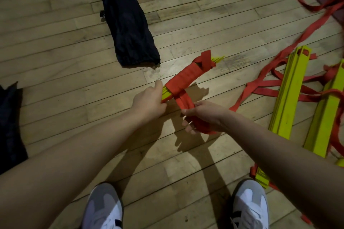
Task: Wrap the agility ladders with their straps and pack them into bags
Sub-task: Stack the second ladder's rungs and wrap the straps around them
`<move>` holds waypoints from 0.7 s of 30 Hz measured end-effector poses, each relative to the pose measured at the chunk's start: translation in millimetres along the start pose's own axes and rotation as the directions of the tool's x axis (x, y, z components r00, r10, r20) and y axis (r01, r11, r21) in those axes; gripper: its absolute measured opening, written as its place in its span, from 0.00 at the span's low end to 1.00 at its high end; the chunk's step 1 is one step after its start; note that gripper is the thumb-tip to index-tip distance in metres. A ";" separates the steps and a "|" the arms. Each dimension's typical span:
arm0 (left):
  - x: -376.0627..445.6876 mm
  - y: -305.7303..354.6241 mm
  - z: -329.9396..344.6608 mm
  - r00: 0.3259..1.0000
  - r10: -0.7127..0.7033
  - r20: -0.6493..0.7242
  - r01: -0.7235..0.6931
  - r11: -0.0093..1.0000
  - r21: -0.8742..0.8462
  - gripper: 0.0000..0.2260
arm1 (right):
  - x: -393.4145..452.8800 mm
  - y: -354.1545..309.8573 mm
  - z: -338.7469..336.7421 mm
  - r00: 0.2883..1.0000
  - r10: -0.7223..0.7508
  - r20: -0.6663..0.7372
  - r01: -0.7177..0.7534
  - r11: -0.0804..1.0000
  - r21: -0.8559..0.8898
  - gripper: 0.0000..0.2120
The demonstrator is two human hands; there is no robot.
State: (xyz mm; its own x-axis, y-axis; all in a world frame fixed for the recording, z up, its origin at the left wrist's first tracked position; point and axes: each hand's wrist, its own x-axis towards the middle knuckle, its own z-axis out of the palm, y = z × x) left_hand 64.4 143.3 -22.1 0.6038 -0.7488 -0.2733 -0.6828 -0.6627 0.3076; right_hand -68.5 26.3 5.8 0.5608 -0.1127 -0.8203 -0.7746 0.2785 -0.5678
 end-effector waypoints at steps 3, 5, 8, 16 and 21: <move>4.1 -1.9 1.7 0.999 -0.040 -0.010 0.040 0.999 0.018 0.19 | 1.6 6.9 -0.8 0.999 0.047 0.016 -0.048 0.999 0.022 0.05; 6.7 -2.8 1.8 0.997 -0.078 -0.017 0.079 0.997 0.023 0.19 | 1.7 11.7 0.2 0.999 0.041 0.027 -0.042 0.999 0.031 0.04; 8.7 -1.9 1.7 0.993 -0.115 -0.032 0.117 0.992 0.056 0.21 | 1.7 17.5 2.3 0.998 0.038 0.058 -0.043 0.995 0.091 0.08; 8.8 0.7 8.1 0.993 -0.099 0.071 0.095 0.993 0.063 0.26 | 2.7 21.2 8.7 0.997 -0.061 0.036 0.056 0.989 0.134 0.03; 3.5 14.2 18.7 0.941 -0.161 0.298 0.114 0.979 0.168 0.33 | 8.0 13.4 11.7 0.976 -0.184 -0.113 0.195 0.976 0.094 0.05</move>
State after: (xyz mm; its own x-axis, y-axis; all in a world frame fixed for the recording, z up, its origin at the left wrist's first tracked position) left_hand 49.1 131.3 -35.7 0.5553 -0.5974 -0.5786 -0.6686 -0.7344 0.1166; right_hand -71.0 40.2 -7.5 0.6574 -0.2688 -0.7040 -0.6195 0.3391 -0.7080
